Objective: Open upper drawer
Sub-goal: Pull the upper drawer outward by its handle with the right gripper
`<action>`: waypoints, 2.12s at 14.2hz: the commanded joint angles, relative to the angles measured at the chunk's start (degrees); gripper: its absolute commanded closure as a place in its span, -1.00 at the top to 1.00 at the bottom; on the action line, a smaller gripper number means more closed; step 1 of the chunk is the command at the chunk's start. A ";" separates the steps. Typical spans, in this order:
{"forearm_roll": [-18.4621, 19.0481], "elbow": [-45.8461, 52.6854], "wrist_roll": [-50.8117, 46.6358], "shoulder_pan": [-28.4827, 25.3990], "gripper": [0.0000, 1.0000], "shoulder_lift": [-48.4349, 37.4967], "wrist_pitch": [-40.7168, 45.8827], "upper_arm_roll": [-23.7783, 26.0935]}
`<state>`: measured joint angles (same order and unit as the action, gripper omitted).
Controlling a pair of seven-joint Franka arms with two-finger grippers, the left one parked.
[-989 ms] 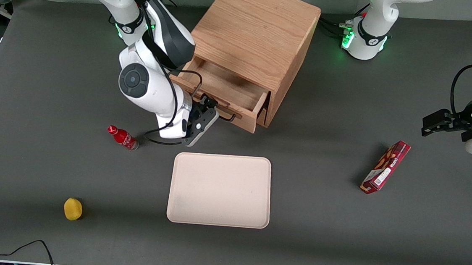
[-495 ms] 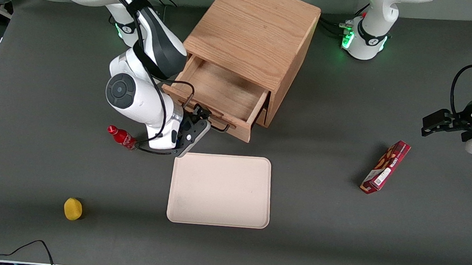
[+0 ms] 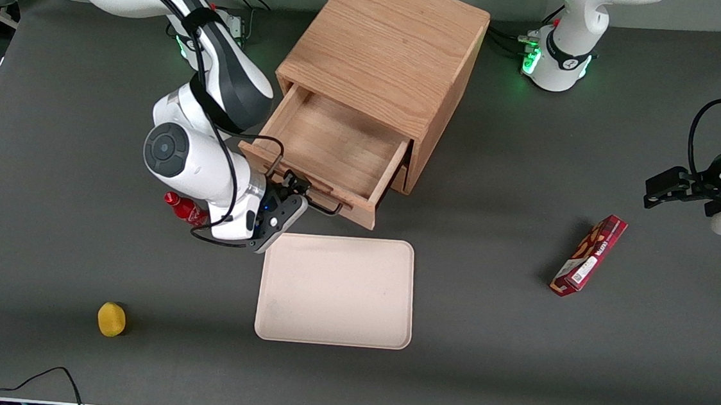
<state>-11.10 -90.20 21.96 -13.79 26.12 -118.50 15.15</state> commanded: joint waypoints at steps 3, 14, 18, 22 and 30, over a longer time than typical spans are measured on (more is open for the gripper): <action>1.96 4.15 2.21 1.56 1.00 3.50 0.46 0.23; 4.50 9.16 2.30 2.18 1.00 6.93 0.55 -0.56; 5.21 11.80 3.00 2.18 1.00 8.33 1.77 -0.65; 5.65 13.30 4.14 3.06 1.00 8.95 3.36 -0.74; 6.27 17.77 4.06 3.68 1.00 9.04 9.94 -1.09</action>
<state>-5.71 -76.46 25.12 -10.30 33.88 -111.74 13.85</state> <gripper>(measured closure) 0.000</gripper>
